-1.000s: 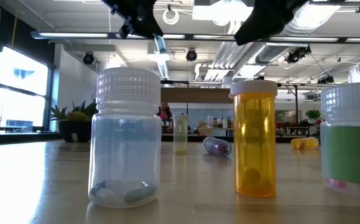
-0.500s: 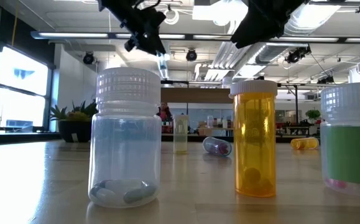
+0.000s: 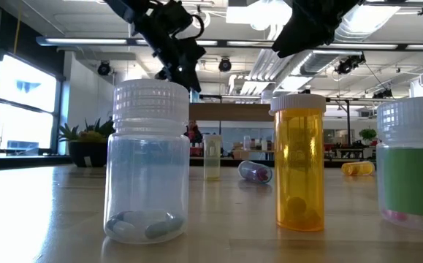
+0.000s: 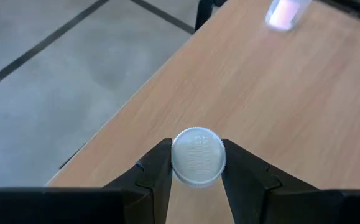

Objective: Pick and place medicine bottles onto shelf by color
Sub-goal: Put the top left blue pill bottle on the shelf, then put the bottom left orange pill bottle on the shelf

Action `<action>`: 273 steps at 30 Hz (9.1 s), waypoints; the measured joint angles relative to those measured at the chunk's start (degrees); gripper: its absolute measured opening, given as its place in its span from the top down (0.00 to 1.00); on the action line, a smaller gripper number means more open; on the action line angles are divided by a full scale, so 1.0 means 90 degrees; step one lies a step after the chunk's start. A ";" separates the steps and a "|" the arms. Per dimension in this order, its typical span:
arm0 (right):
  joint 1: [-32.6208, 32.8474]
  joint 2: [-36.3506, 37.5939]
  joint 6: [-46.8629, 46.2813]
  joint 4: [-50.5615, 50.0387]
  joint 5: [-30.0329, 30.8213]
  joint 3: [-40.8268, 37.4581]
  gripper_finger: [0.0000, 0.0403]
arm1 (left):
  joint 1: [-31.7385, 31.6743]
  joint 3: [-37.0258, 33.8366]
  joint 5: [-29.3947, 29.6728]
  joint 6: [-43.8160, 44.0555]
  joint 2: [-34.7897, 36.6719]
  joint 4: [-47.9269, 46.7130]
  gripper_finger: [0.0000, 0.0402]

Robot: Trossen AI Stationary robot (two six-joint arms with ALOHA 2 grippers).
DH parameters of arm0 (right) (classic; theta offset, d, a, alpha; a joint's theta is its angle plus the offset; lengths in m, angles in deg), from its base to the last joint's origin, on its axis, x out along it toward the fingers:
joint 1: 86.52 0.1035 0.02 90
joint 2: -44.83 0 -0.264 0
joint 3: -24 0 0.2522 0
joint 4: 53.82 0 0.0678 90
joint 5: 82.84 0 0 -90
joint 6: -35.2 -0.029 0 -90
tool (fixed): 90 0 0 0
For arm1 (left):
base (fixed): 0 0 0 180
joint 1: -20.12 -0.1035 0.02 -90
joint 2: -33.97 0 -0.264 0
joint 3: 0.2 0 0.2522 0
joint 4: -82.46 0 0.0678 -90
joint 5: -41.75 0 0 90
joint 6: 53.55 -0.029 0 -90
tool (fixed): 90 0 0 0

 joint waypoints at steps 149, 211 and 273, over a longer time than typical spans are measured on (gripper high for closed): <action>0.1807 -0.3196 0.1122 0.2416 -0.3776 0.1178 0.52 | 0.5633 -0.4563 0.0340 0.2030 0.2707 0.3241 0.54; 0.1877 -0.4282 0.1212 0.2458 -0.4272 0.1236 0.71 | 0.5629 -0.4558 0.0546 0.2028 0.2707 0.3131 0.54; -0.4412 -0.0369 0.2485 0.2528 -0.2846 0.1243 0.73 | 0.5630 -0.4558 0.0713 0.1909 0.2709 0.3134 0.54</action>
